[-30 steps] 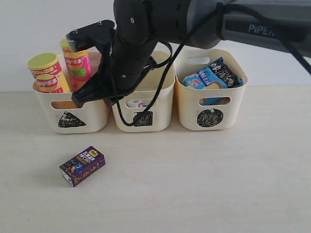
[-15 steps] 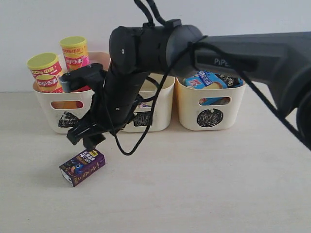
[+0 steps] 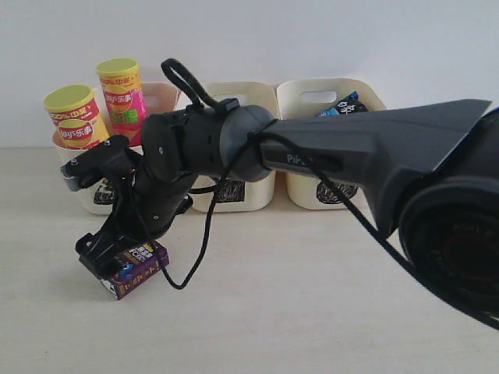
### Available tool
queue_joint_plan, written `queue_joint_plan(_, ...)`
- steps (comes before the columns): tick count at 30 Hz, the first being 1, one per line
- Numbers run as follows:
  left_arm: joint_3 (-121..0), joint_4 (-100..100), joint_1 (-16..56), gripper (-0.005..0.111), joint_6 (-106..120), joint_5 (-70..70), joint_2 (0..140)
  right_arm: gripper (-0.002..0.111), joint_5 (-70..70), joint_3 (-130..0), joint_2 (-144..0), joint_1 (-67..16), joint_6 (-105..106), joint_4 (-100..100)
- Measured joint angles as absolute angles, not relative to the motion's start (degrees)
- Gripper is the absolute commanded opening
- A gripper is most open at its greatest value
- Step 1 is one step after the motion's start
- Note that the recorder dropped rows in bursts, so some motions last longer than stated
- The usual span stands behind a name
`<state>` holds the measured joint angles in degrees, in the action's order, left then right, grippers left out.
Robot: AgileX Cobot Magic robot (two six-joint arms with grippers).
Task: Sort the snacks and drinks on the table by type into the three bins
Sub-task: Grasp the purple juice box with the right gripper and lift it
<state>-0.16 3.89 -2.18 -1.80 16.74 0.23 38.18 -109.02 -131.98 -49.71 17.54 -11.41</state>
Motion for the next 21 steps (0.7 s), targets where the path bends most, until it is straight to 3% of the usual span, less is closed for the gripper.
queue_joint_plan(21,-0.2,3.9,-2.2,0.004,-1.8,16.7,0.2,0.105,34.2,-109.0,-137.1,-49.7,17.9,-14.1)
